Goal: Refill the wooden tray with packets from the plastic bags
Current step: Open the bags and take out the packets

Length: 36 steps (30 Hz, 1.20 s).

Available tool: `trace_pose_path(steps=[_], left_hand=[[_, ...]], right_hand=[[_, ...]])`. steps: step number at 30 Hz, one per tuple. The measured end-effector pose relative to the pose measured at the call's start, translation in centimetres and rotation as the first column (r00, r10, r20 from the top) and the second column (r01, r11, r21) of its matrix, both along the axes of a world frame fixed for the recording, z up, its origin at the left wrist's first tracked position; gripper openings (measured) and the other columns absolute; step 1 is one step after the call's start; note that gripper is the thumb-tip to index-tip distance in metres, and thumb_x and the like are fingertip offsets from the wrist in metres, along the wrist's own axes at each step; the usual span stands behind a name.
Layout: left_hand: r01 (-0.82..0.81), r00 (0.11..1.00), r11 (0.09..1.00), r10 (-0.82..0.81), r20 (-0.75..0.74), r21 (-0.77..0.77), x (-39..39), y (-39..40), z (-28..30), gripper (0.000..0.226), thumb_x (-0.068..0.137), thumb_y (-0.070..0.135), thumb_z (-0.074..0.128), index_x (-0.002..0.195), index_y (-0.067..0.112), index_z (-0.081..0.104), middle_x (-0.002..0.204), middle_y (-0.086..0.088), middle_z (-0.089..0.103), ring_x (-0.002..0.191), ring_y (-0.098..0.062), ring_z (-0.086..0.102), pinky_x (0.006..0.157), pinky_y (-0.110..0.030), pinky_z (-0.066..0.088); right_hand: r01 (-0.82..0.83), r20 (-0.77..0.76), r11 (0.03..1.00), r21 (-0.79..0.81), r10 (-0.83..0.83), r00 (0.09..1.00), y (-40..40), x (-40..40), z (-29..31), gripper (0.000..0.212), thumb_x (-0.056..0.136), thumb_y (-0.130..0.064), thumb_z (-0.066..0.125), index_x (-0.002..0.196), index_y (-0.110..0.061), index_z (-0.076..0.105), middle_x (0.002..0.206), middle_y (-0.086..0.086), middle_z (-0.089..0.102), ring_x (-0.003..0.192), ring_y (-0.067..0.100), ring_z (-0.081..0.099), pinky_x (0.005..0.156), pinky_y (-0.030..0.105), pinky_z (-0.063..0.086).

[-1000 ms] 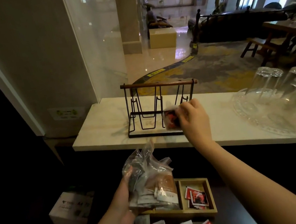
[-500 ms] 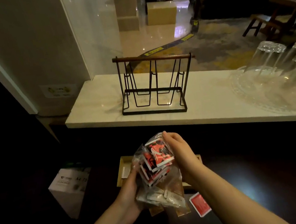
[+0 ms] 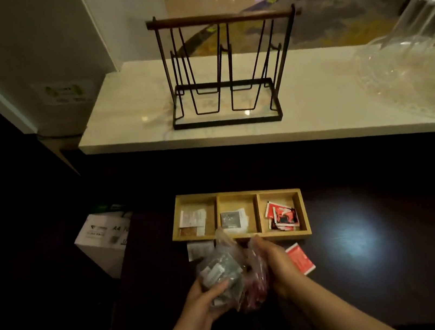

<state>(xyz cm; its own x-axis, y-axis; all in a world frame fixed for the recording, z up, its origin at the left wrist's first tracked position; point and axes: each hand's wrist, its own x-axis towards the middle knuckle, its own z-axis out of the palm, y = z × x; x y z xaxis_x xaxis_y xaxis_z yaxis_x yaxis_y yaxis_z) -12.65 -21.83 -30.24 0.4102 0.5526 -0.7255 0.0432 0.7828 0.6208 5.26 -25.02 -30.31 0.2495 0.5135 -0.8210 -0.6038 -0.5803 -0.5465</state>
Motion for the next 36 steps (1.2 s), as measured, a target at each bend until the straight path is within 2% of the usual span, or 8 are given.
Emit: trace_pose_path(steps=[4, 8, 14, 19, 24, 27, 33, 36], left_hand=[[0.078, 0.983, 0.990, -0.056, -0.178, 0.118, 0.5, -0.4, -2.1, 0.073, 0.050, 0.020, 0.085, 0.118, 0.019, 0.058, 0.112, -0.008, 0.069, 0.101, -0.024, 0.067, 0.087, -0.038, 0.055], [0.195, 0.892, 0.942, -0.055, -0.450, 0.272, 3.4, -2.3, -2.7, 0.075, 0.064, 0.023, 0.085, 0.130, 0.019, 0.048, 0.133, -0.005, 0.039, 0.121, -0.023, 0.048, 0.105, -0.036, 0.041], [0.238, 0.807, 0.850, 0.095, -0.583, 0.469, 4.8, -4.5, -4.0, 0.074, 0.067, 0.012, 0.082, 0.131, 0.002, 0.046, 0.130, -0.017, 0.041, 0.124, -0.028, 0.045, 0.101, -0.023, 0.030], [0.262, 0.833, 0.801, 0.094, -0.545, 0.538, 4.2, -4.4, -4.7, 0.076, 0.069, 0.014, 0.082, 0.134, 0.005, 0.044, 0.132, -0.014, 0.039, 0.120, -0.018, 0.043, 0.103, -0.023, 0.029], [0.527, 0.664, 0.722, -0.019, -0.748, 0.449, 3.9, -4.0, -3.5, 0.073, 0.081, 0.049, 0.063, 0.143, 0.025, 0.032, 0.142, -0.003, 0.031, 0.124, -0.019, 0.047, 0.091, -0.024, 0.038], [0.463, 0.743, 0.776, -0.076, -0.665, 0.428, 3.6, -4.2, -3.5, 0.069, 0.083, 0.035, 0.066, 0.143, 0.026, 0.033, 0.144, -0.003, 0.031, 0.127, -0.017, 0.041, 0.101, -0.026, 0.033], [0.399, 0.797, 0.835, -0.110, -0.594, 0.380, 3.7, -3.7, -3.4, 0.064, 0.083, 0.024, 0.068, 0.140, 0.018, 0.038, 0.138, -0.009, 0.033, 0.125, -0.021, 0.042, 0.104, -0.025, 0.029], [0.355, 0.819, 0.855, -0.090, -0.566, 0.378, 3.5, -3.6, -3.6, 0.066, 0.082, 0.024, 0.069, 0.140, 0.020, 0.038, 0.132, -0.010, 0.035, 0.119, -0.025, 0.047, 0.104, -0.029, 0.034]], right_hand=[[0.006, 0.222, 1.000, 0.005, -0.007, 0.975, -0.6, 0.1, -1.8, 0.022, 0.090, -0.007, 0.047, 0.077, -0.005, 0.065, 0.071, 0.012, 0.060, 0.064, 0.023, 0.056, 0.061, 0.030, 0.045], [0.141, 0.550, 0.989, 0.035, -0.137, 0.824, -0.6, -1.2, -3.1, 0.024, 0.096, -0.021, 0.045, 0.082, -0.014, 0.063, 0.077, 0.006, 0.067, 0.076, 0.022, 0.063, 0.073, 0.040, 0.050], [0.169, 0.803, 0.984, 0.061, -0.149, 0.577, -0.1, -3.4, -6.4, 0.028, 0.089, -0.031, 0.041, 0.072, -0.020, 0.060, 0.075, -0.001, 0.066, 0.073, 0.020, 0.060, 0.067, 0.038, 0.049], [0.129, 0.808, 0.990, 0.064, -0.127, 0.576, -0.1, -3.3, -6.8, 0.024, 0.092, -0.030, 0.044, 0.073, -0.026, 0.057, 0.076, -0.006, 0.062, 0.075, 0.012, 0.058, 0.069, 0.039, 0.050], [0.102, 0.792, 0.993, 0.050, -0.102, 0.602, 0.0, -3.1, -5.9, 0.020, 0.095, -0.028, 0.044, 0.078, -0.031, 0.055, 0.080, -0.008, 0.062, 0.078, 0.010, 0.059, 0.076, 0.044, 0.052], [0.047, 0.734, 0.998, 0.035, -0.058, 0.676, -1.4, -3.5, -5.6, 0.020, 0.096, -0.026, 0.044, 0.080, -0.034, 0.053, 0.083, -0.007, 0.063, 0.080, 0.009, 0.062, 0.079, 0.044, 0.054], [-0.320, 0.581, 0.891, -0.321, 0.452, 0.676, -5.9, -3.1, -4.9, 0.026, 0.094, -0.046, 0.035, 0.087, -0.027, 0.051, 0.087, -0.002, 0.061, 0.086, 0.022, 0.062, 0.084, 0.041, 0.049], [-0.448, 0.330, 0.857, -0.253, 0.512, 0.793, -7.8, -2.7, -4.0, 0.059, 0.061, -0.075, 0.058, 0.084, -0.021, 0.058, 0.089, 0.002, 0.067, 0.091, 0.022, 0.064, 0.088, 0.039, 0.051]])
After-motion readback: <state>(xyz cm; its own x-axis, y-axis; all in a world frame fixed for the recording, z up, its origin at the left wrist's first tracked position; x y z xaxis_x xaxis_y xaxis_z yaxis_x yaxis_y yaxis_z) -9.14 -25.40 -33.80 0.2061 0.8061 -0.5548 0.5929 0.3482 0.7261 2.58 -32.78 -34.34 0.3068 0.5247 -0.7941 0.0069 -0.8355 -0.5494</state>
